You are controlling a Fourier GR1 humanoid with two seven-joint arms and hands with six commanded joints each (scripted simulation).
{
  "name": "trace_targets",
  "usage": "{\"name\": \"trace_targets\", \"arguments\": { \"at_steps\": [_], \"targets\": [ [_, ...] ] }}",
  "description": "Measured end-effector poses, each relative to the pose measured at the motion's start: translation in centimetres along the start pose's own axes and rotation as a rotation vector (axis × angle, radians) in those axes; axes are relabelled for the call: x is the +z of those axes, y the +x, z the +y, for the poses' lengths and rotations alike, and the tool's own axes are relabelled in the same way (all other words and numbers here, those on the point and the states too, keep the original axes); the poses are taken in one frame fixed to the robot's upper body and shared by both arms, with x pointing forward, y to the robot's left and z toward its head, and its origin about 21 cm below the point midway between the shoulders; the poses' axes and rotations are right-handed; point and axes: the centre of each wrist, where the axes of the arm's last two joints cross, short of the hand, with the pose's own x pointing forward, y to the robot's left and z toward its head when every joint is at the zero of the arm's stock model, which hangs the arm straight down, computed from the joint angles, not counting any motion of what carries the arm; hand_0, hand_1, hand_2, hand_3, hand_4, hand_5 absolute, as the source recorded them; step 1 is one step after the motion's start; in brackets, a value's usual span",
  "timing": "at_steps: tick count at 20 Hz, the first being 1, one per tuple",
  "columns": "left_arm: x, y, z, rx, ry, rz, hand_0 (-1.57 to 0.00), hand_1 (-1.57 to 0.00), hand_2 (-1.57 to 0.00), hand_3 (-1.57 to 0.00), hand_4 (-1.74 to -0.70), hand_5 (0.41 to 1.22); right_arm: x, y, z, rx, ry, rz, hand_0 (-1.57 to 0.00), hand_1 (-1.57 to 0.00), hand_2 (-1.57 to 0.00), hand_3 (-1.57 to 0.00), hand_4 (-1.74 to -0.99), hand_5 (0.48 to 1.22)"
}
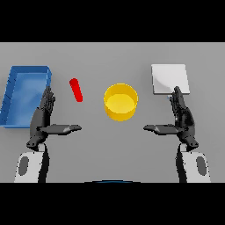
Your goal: Pick up the red beaker and tilt it to pour out 1 green nut into yellow bowl. Pick up the yellow bowl and place it on the metallic measuring scale.
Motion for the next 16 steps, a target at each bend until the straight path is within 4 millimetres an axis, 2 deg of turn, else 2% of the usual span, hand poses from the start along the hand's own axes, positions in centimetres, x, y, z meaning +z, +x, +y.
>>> {"name": "trace_targets", "arguments": {
  "at_steps": [6,7,9,12,16],
  "targets": [
    [-0.2,0.1,-1.1,0.007,-0.007,-0.004,0.0,0.0,0.0,0.0,-1.14,0.66,-0.2,0.0,0.0,-0.001,0.004,-0.004,0.0,0.0,0.0,0.0,-1.071,0.578],
    [0.9,0.8,-0.9,-0.074,-0.041,-0.067,0.0,0.0,0.0,0.0,-1.14,0.66,0.5,0.4,-0.3,0.149,0.014,-0.096,0.0,0.0,0.0,0.0,-1.072,0.577],
    [2.4,1.9,-1.1,-0.152,-0.08,-0.08,0.0,0.0,0.0,0.0,-1.14,0.662,1.3,0.9,0.5,0.289,0.032,-0.157,0.0,0.0,0.0,0.0,-1.064,0.577],
    [2.9,2.8,-1.3,-0.193,-0.099,-0.052,0.0,0.0,0.0,0.0,-1.14,0.655,2.0,1.3,0.4,0.339,0.036,-0.163,0.0,0.0,0.0,0.0,-1.103,0.592],
    [2.4,2.0,-1.4,-0.205,-0.116,0.008,0.0,0.0,0.0,0.0,-1.14,0.648,1.9,1.8,0.5,0.311,0.061,-0.16,0.0,0.0,0.0,0.0,-1.163,0.624]
  ]
}}
